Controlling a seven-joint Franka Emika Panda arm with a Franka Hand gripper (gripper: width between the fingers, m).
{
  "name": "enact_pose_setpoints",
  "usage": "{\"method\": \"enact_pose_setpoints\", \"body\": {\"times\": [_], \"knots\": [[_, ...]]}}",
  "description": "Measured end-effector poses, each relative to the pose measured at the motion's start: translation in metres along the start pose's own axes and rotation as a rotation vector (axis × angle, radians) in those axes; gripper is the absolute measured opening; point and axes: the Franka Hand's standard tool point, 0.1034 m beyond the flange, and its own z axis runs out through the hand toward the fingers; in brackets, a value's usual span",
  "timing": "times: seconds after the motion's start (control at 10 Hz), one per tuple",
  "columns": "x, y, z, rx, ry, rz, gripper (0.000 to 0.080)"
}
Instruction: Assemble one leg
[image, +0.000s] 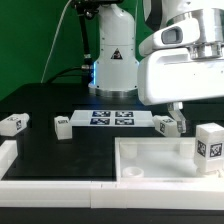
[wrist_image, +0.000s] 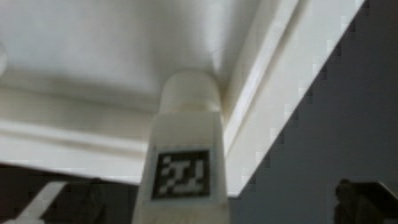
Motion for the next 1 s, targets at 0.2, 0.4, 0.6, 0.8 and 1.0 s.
{"method": "enact_pose_setpoints", "body": {"times": [0.2, 0.4, 0.6, 0.8, 1.0], "knots": [[0.005, 0.006, -0.003, 0.026, -0.177, 0.007, 0.0649], [0.016, 0.017, -0.001, 0.032, -0.231, 0.018, 0.0649], [0.018, 0.02, 0.0, 0.032, -0.224, 0.018, 0.0649], [0.018, 0.022, 0.001, 0.033, -0.224, 0.011, 0.0649], [0.026, 0.034, 0.007, 0.033, -0.217, 0.012, 0.0649]]}}
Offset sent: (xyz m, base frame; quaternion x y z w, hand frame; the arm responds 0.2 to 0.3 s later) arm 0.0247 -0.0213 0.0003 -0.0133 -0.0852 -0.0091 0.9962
